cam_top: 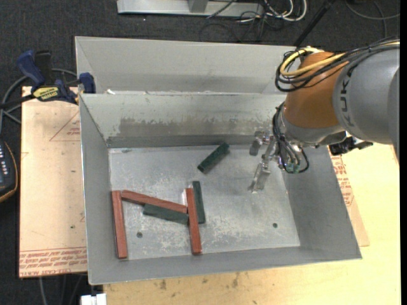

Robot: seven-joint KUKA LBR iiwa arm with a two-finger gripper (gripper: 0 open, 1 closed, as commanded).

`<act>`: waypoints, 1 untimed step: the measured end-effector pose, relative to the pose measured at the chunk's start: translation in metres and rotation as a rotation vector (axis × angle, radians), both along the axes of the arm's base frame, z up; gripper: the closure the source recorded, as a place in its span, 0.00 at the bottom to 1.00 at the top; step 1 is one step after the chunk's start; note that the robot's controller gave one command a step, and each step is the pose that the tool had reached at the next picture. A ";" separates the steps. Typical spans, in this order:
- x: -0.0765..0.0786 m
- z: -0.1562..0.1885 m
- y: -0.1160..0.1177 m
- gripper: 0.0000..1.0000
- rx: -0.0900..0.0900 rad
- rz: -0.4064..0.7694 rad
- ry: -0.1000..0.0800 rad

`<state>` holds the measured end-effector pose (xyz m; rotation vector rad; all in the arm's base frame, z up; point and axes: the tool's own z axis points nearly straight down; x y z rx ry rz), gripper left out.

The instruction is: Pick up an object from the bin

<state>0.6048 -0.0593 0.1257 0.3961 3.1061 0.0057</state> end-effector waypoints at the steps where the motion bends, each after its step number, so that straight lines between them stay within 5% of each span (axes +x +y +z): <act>1: 0.034 -0.053 0.078 0.00 0.001 0.055 0.006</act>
Offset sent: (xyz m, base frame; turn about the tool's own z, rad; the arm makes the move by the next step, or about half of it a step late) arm 0.0332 0.0716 -0.0510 -0.0454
